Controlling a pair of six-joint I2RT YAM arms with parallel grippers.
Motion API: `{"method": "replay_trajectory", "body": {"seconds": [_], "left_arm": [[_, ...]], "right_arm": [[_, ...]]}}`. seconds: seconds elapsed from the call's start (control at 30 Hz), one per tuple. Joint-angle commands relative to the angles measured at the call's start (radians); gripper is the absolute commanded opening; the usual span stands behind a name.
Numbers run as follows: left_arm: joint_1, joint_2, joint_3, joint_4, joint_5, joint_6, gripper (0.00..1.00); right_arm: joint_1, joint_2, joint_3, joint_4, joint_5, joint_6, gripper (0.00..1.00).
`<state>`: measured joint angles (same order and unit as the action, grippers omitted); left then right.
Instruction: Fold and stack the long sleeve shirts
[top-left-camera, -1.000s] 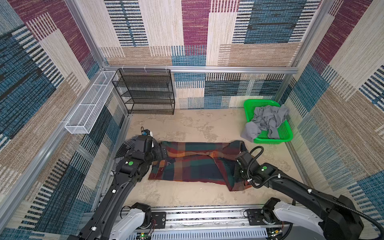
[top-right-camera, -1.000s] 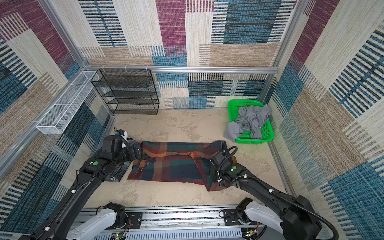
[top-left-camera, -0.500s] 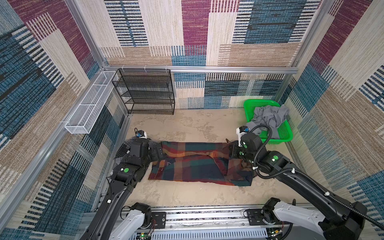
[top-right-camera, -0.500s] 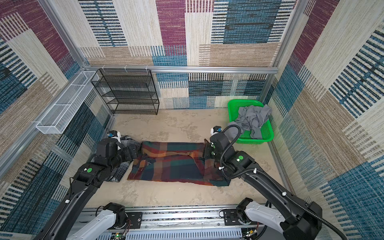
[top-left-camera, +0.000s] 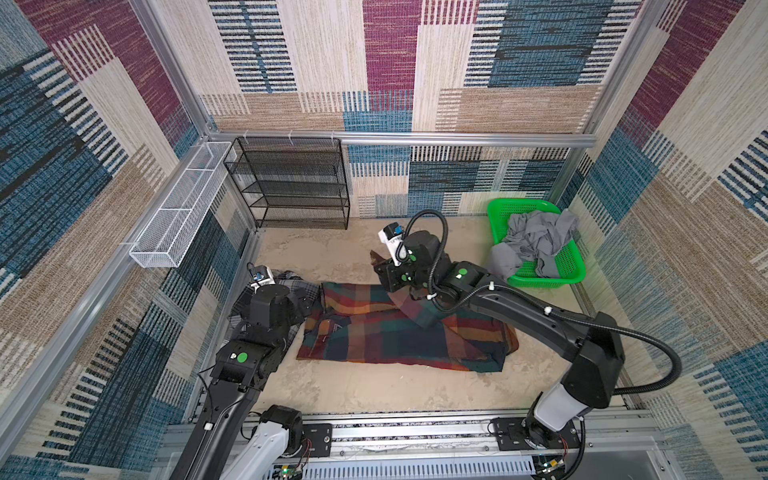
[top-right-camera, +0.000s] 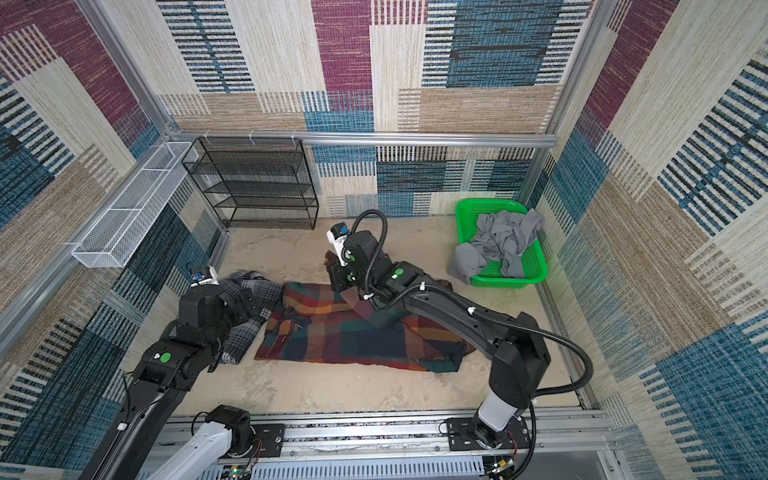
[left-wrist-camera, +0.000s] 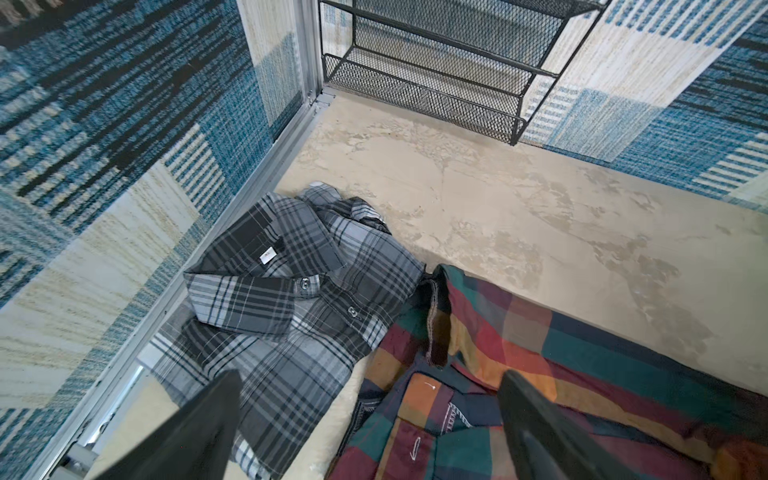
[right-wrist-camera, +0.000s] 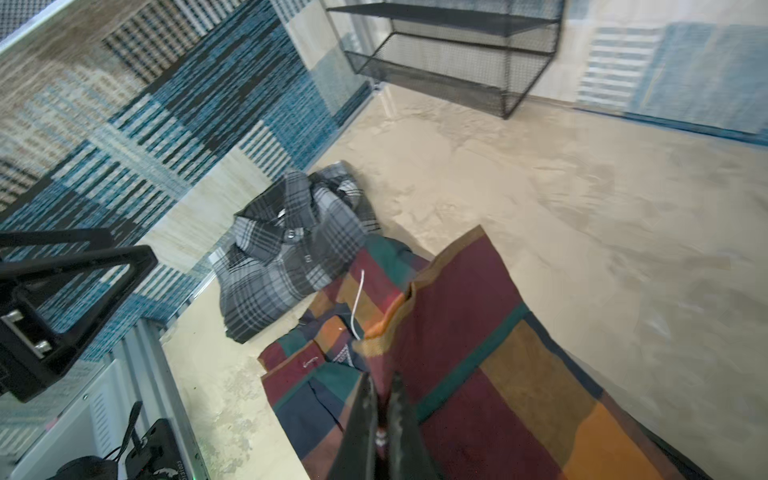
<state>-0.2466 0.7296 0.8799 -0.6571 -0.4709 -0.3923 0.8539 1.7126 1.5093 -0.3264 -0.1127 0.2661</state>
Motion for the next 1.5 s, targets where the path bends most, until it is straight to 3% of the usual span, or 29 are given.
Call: {"method": "replay_trajectory", "body": {"seconds": [0.0, 0.4, 0.6, 1.0, 1.07, 1.17, 1.27, 1.3, 1.37, 1.47], "left_arm": [[0.001, -0.013, -0.007, -0.003, -0.062, -0.013, 0.99], [0.003, -0.04, -0.012, -0.006, -0.114, -0.016, 0.99], [0.004, -0.041, -0.016, -0.003, -0.111, -0.02, 0.99], [0.004, -0.053, -0.024, 0.009, -0.114, -0.012, 0.99], [0.006, -0.051, -0.024, 0.009, -0.115, -0.011, 0.99], [0.006, -0.05, -0.024, 0.009, -0.115, -0.011, 0.99], [0.006, -0.051, -0.025, 0.01, -0.111, -0.008, 0.99], [0.006, -0.05, -0.025, 0.011, -0.11, -0.007, 0.99], [0.007, -0.047, -0.025, 0.012, -0.105, -0.005, 0.99], [0.007, -0.042, -0.024, 0.019, -0.084, 0.001, 0.99]], "right_arm": [[0.016, 0.083, 0.057, 0.066, -0.072, -0.034, 0.0], [0.053, 0.376, 0.262, 0.094, -0.303, -0.09, 0.0], [0.068, 0.439, 0.259, 0.108, -0.309, -0.065, 0.0], [0.092, 0.556, 0.278, 0.191, -0.194, 0.008, 0.0], [0.093, 0.563, 0.282, 0.189, -0.195, 0.019, 0.1], [0.092, 0.545, 0.273, 0.188, -0.205, 0.043, 0.14], [0.089, 0.444, 0.198, 0.209, -0.143, 0.089, 0.51], [0.085, 0.4, 0.162, 0.214, -0.116, 0.106, 0.59], [0.072, 0.313, 0.082, 0.231, -0.069, 0.138, 0.73], [0.024, 0.165, -0.065, 0.216, 0.007, 0.21, 0.77]]}}
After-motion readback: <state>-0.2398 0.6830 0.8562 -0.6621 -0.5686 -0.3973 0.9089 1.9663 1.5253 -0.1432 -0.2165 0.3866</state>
